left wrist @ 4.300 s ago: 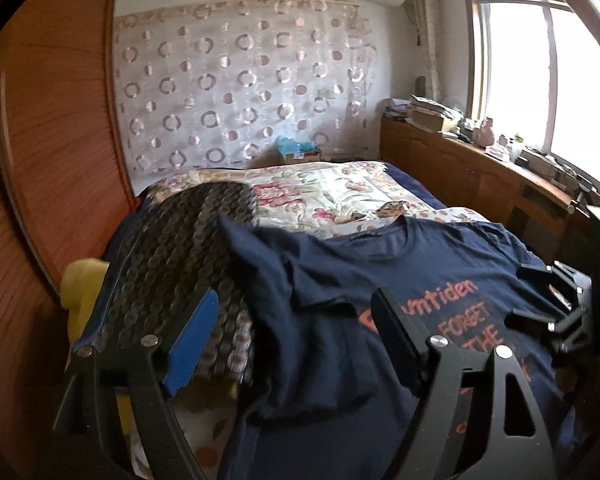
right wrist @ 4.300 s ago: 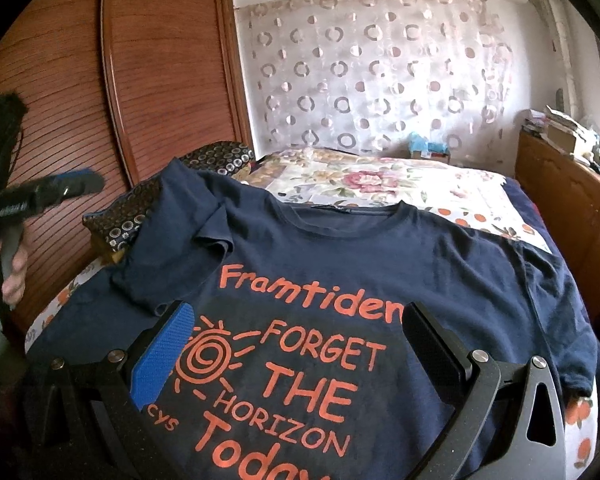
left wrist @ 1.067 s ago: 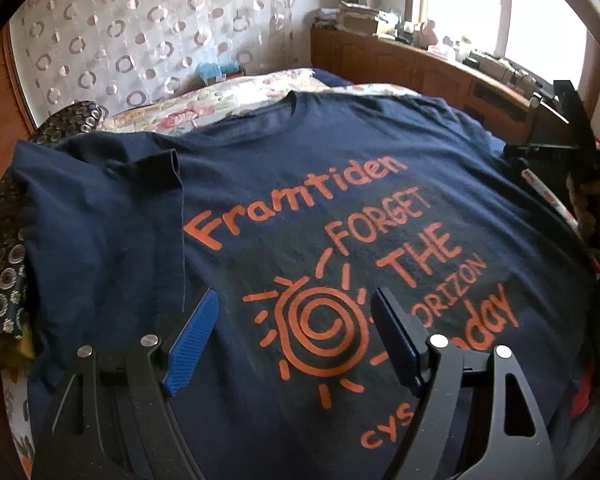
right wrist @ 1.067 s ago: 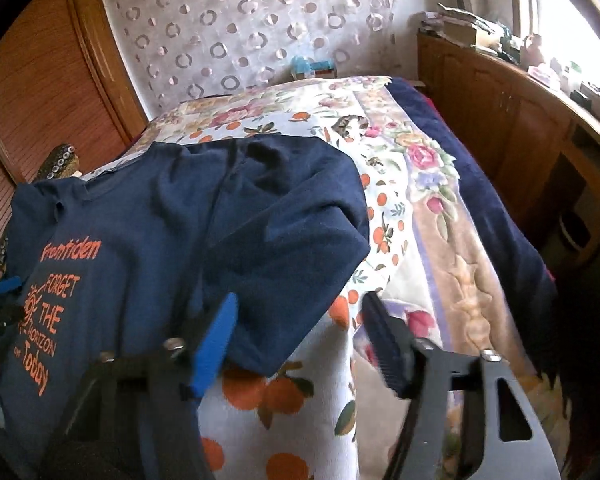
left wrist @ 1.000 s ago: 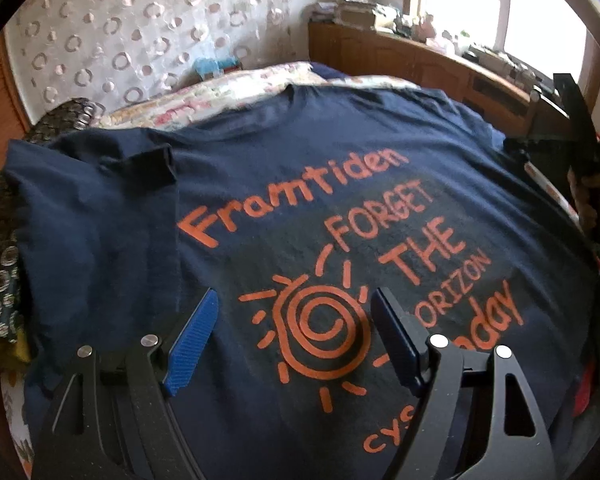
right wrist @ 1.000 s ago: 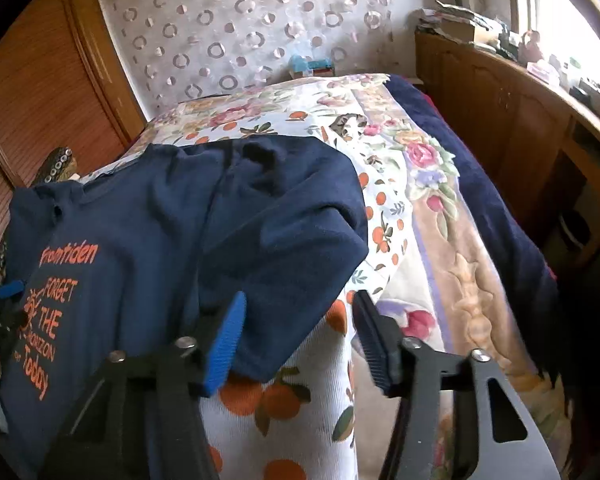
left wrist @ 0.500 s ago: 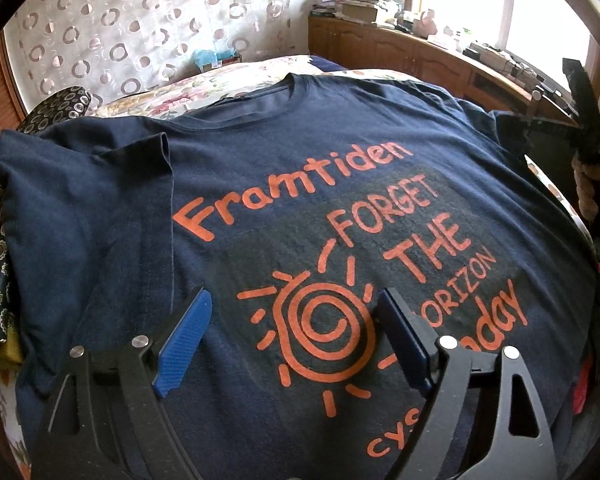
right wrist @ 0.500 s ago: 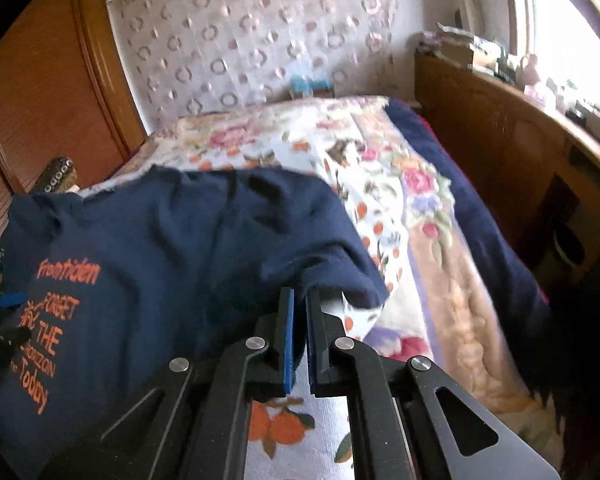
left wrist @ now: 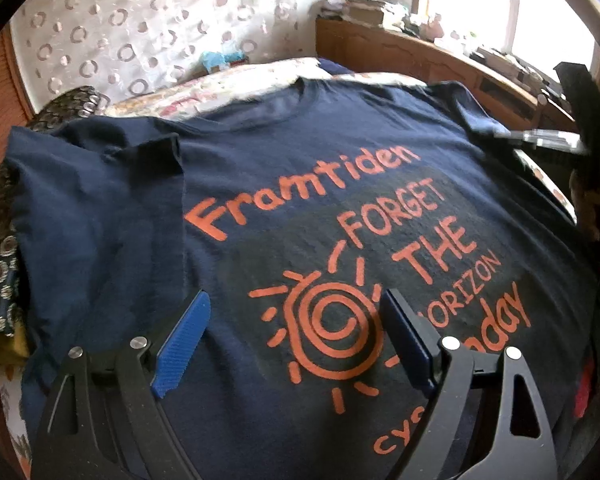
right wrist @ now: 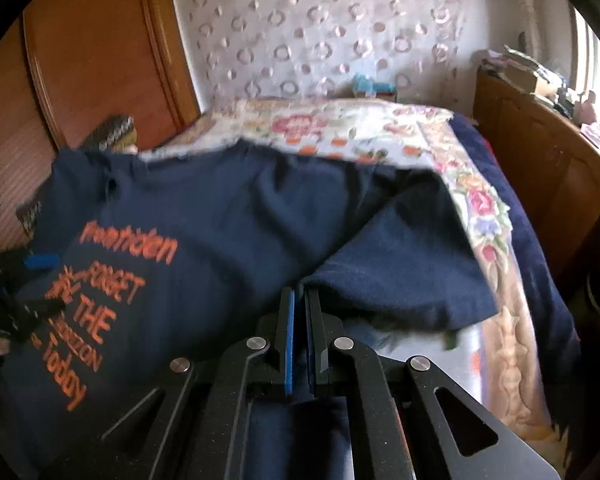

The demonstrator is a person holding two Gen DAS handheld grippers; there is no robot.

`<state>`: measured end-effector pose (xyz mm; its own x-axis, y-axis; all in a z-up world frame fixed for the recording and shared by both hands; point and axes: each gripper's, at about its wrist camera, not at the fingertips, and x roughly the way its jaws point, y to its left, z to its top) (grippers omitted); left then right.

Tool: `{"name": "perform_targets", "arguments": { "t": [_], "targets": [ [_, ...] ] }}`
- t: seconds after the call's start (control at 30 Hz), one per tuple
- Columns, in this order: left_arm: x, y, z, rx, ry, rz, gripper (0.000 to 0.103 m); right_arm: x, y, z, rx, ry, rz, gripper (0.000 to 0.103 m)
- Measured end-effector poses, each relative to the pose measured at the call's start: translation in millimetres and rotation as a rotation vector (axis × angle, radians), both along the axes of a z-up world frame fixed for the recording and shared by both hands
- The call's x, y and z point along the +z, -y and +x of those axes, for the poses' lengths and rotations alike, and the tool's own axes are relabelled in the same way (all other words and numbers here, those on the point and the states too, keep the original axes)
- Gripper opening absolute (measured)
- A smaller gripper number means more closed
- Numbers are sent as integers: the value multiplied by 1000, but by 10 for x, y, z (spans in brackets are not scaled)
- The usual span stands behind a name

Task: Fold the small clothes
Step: 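Fold the held side inward over the shirt body and open the right tool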

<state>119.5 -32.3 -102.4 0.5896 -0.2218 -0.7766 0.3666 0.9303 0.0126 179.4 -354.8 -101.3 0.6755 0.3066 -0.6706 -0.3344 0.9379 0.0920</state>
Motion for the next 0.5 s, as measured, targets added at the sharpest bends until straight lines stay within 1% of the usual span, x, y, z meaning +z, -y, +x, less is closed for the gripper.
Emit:
{"name": "perform_targets", "arguments": {
  "t": [0.07, 0.13, 0.23, 0.27, 0.37, 0.4, 0.43, 0.47, 0.5],
  "targets": [
    [43, -56, -27, 24, 13, -24, 87, -56, -35, 37, 4, -24, -12, 5],
    [114, -97, -78, 37, 40, -52, 87, -49, -22, 47, 5, -18, -11, 5],
    [273, -126, -217, 49, 119, -78, 87, -103, -7, 71, 6, -39, -24, 5],
    [323, -130, -263, 48, 143, -85, 87, -60, -28, 89, 6, -39, -27, 5],
    [469, -114, -390, 46, 198, -99, 87, -3, -23, 50, 2, -32, -35, 11],
    [518, -114, -427, 44, 212, -105, 87, 48, -24, -13, 3, -27, -31, 15],
    [561, -106, -471, 40, 228, -112, 87, 86, -18, -55, 7, -18, -24, 24],
    [604, -98, -519, 36, 246, -121, 87, 132, 20, -99, 3, -2, -21, 28],
    [638, -90, -553, 33, 258, -127, 87, 180, 67, -148, -5, 16, -20, 35]
  ]
}}
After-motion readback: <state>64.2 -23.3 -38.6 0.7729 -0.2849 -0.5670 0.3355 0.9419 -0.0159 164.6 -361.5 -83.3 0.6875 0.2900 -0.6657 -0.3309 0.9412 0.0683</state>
